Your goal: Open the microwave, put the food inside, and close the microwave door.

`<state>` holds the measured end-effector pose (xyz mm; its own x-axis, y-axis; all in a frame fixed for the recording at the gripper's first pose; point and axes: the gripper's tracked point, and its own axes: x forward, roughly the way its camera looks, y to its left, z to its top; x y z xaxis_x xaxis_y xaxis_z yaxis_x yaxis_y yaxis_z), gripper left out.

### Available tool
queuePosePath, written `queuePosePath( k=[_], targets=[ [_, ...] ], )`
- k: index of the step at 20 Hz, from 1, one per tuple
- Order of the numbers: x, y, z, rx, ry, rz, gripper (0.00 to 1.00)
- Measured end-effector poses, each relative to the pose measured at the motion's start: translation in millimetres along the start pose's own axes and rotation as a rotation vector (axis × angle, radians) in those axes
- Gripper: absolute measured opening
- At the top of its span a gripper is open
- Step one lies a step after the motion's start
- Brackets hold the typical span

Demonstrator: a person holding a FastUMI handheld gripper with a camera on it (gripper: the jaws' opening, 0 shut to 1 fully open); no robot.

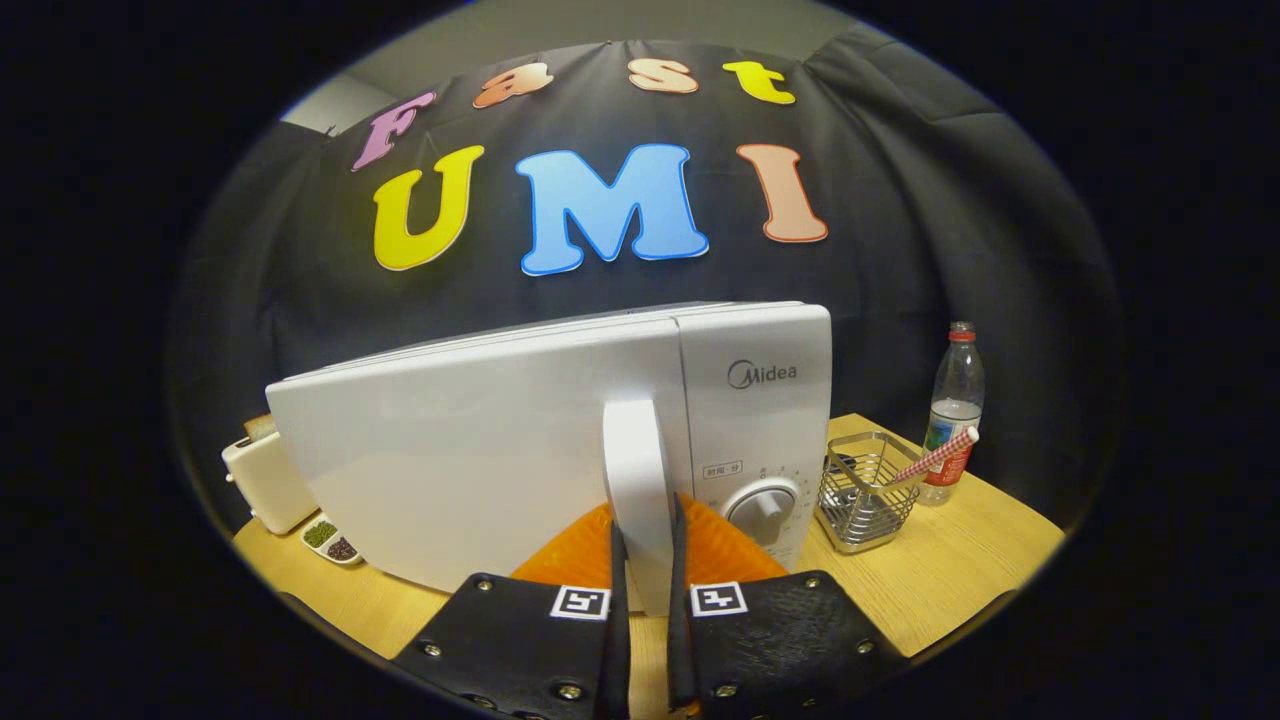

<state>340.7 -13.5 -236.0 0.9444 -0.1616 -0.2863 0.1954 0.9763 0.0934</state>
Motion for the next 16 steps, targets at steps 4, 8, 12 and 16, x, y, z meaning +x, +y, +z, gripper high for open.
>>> queuePosePath(
  k=[4,8,12,16],
  targets=[
    [-1,0,0,0.002,0.0,0.014,0.15],
    [-3,-1,0,-0.017,-0.012,0.022,0.15],
    [-23,1,-6,-0.076,-0.028,0.005,0.09],
    [-71,15,-17,-0.064,-0.002,0.062,0.09]
  ],
)
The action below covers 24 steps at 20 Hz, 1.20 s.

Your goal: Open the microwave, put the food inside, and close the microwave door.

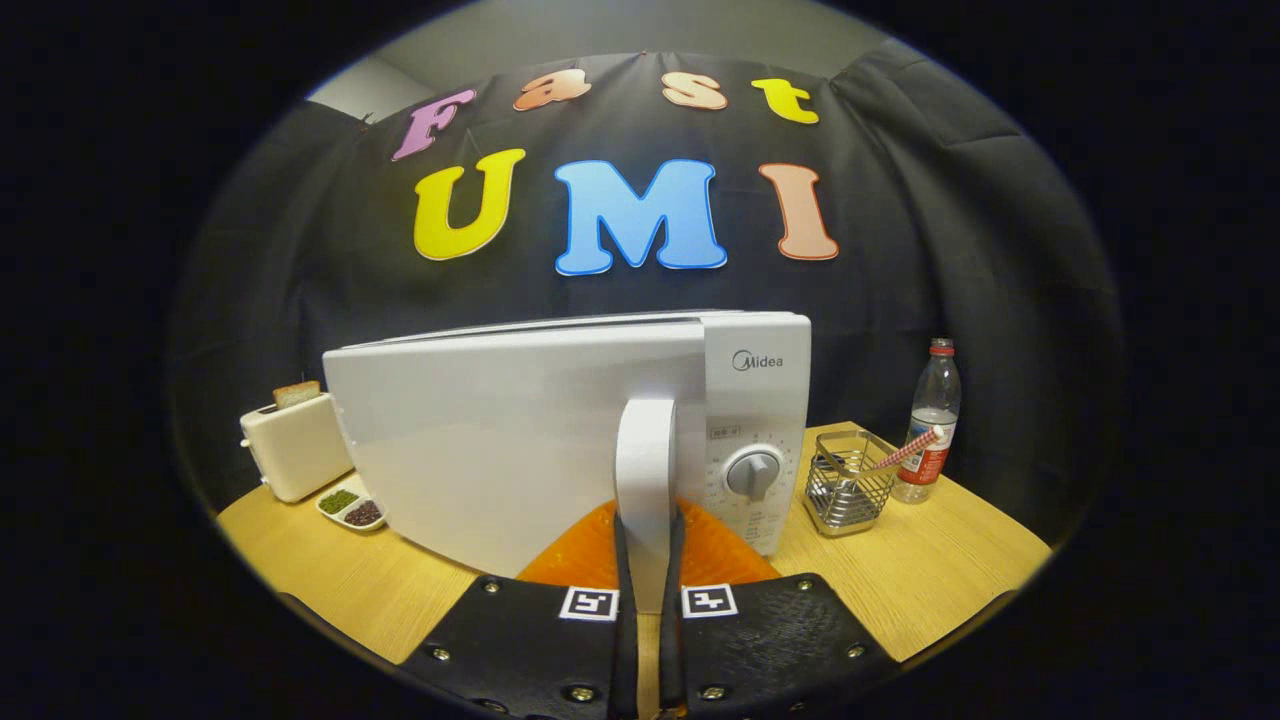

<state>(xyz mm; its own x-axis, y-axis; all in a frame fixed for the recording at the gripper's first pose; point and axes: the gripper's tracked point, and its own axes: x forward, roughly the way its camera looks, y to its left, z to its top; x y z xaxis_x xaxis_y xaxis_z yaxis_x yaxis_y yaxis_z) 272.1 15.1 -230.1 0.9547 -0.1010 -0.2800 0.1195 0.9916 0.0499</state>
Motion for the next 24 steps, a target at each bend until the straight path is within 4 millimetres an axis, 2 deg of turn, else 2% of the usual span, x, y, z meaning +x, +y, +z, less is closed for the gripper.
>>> queuePosePath(
  k=[3,9,15,20,24],
  targets=[
    [-37,21,-7,-0.016,-0.007,0.073,0.08],
    [-93,66,-21,-0.03,-0.037,0.184,0.08],
    [-146,135,-33,-0.064,-0.059,0.302,0.08],
    [-172,193,-44,-0.054,-0.068,0.341,0.08],
    [-179,222,-45,-0.11,-0.111,0.262,0.08]
  ],
)
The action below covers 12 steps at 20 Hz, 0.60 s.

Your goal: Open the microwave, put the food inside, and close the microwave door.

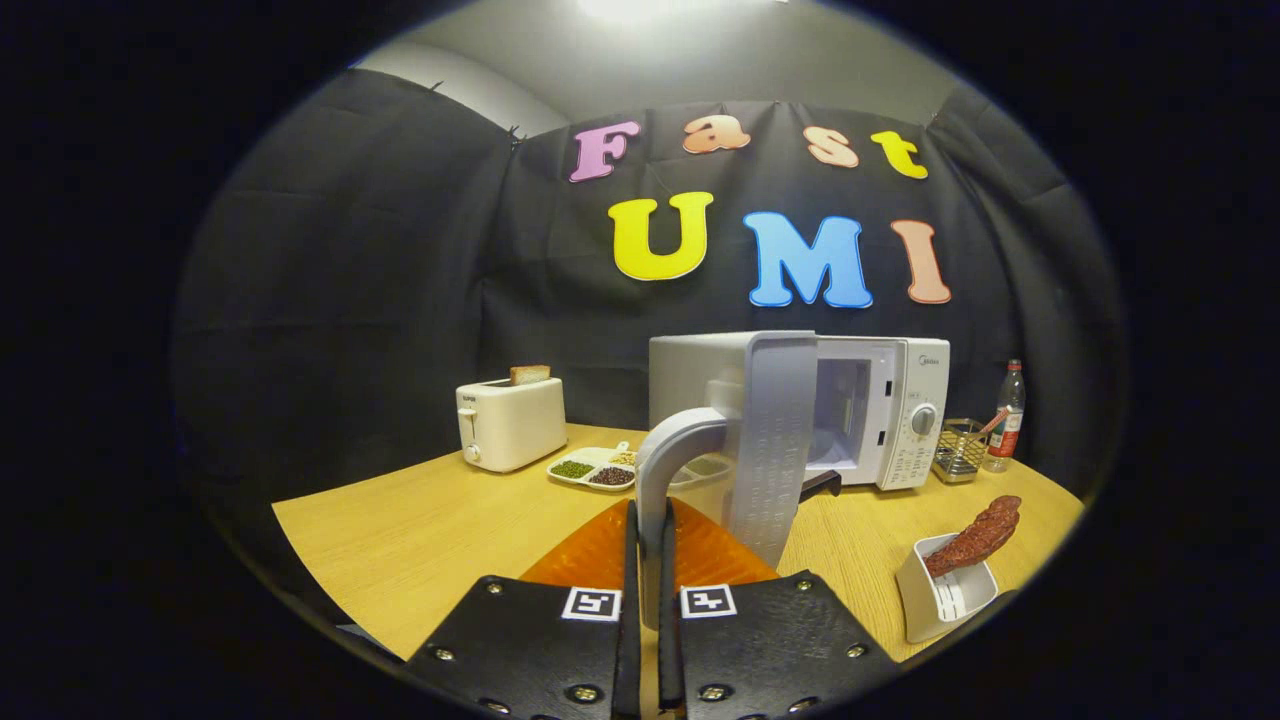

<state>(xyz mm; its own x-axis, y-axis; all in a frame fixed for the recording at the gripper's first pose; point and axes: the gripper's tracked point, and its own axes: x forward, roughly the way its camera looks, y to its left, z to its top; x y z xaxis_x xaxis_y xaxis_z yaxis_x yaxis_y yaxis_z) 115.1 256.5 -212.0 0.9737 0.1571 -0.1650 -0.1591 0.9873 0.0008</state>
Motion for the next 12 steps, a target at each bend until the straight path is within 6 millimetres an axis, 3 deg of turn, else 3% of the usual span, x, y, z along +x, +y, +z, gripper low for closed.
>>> queuePosePath(
  k=[4,8,12],
  targets=[
    [2,26,0,0.004,0.004,-0.059,0.08],
    [-2,38,-1,0.03,0.016,-0.075,0.08],
    [-16,65,1,0.05,0.037,0.068,0.09]
  ],
)
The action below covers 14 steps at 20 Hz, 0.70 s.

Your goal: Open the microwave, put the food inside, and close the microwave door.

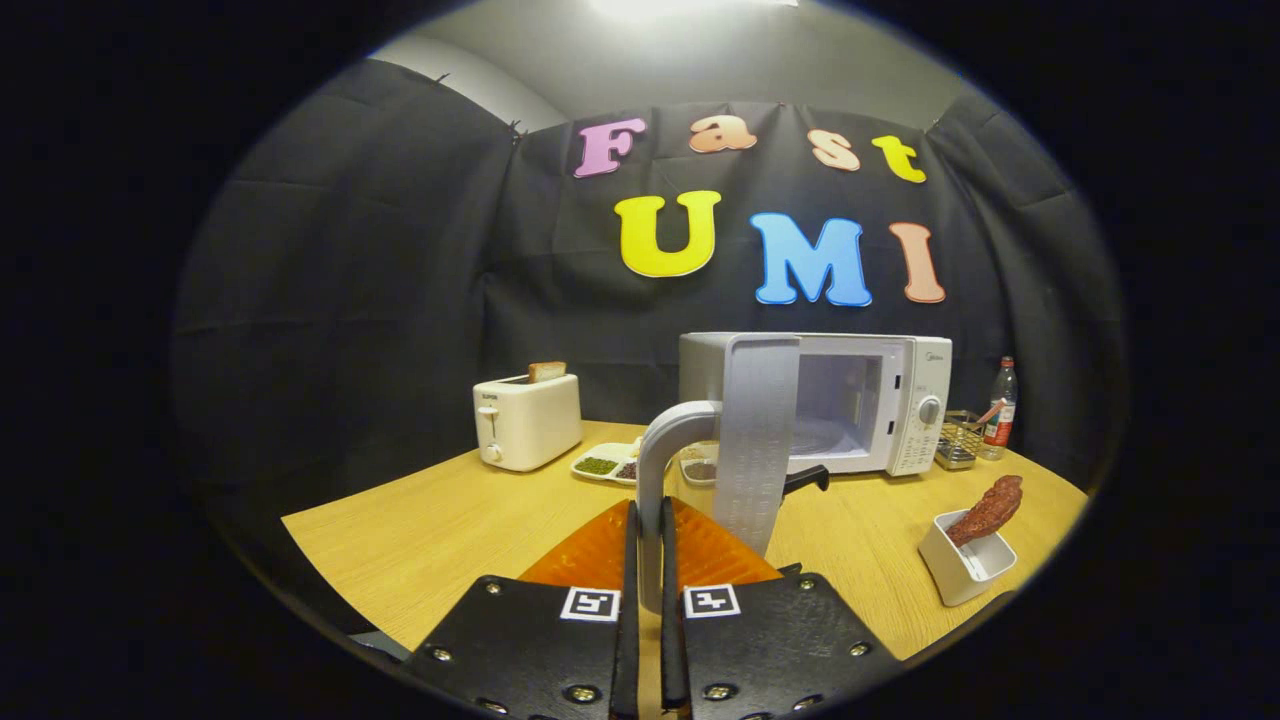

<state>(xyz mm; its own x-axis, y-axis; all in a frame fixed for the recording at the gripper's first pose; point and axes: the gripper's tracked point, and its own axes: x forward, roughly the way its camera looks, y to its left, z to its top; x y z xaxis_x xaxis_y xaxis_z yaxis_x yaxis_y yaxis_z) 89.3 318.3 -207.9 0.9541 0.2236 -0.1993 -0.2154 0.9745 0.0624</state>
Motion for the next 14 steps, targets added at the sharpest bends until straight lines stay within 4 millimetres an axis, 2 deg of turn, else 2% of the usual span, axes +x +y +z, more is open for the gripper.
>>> queuePosePath(
  k=[2,3,4,5,8,10,13,14],
  targets=[
    [-17,28,7,0.063,0.012,0.207,0.09],
    [-26,32,11,0.071,0.034,0.276,0.09],
    [-37,30,15,0.072,0.044,0.349,0.11],
    [-47,18,23,0.059,0.041,0.377,0.16],
    [-59,-55,38,0.02,0.007,0.315,0.52],
    [-57,-110,39,-0.011,-0.004,0.227,0.61],
    [-56,-196,32,-0.092,-0.031,0.065,0.65],
    [-56,-218,29,-0.117,-0.04,0.022,0.65]
  ],
)
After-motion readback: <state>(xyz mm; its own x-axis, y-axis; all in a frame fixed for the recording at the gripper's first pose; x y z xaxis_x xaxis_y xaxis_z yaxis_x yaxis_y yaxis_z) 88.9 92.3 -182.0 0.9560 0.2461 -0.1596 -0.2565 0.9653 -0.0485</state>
